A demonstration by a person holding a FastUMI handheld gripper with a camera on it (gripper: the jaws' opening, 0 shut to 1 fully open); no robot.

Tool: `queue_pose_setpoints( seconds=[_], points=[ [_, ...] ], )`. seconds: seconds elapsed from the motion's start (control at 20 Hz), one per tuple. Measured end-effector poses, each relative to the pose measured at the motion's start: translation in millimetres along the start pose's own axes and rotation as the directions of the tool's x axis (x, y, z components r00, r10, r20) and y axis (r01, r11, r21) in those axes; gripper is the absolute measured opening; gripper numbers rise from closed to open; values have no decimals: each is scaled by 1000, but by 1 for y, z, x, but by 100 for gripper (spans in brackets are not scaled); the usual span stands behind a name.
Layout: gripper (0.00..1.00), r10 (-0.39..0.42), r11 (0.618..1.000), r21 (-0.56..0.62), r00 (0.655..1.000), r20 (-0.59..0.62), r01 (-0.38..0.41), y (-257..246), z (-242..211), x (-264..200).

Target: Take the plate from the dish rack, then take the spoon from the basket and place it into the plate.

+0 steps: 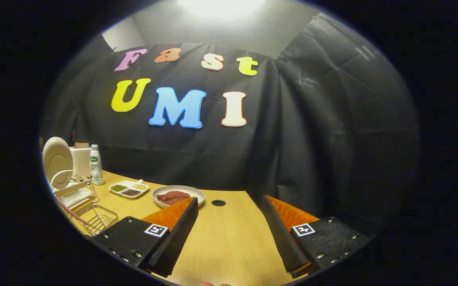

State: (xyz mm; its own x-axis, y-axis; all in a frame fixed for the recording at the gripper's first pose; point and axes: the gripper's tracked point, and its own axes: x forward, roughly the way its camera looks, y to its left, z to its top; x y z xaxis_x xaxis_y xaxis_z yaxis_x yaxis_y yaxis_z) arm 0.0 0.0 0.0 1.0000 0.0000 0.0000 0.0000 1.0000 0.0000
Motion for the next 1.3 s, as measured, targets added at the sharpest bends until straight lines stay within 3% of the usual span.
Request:
queue_pose_setpoints(
  seconds=[0.3, 0.55, 0.85, 1.1, 1.3],
  points=[
    [98, -77, 997, -16, 997, 13, 77, 0, 58, -67],
    [98, -87, 996, 15, 996, -35, 88, 50, 82, -123],
    [98, 45, 997, 62, 994, -96, -39, 170, 101, -165],
    [98, 190, 978, 112, 972, -141, -175, 292, 110, -186],
    [98, 253, 963, 132, 954, -162, -233, 374, 118, -187]
  ],
)
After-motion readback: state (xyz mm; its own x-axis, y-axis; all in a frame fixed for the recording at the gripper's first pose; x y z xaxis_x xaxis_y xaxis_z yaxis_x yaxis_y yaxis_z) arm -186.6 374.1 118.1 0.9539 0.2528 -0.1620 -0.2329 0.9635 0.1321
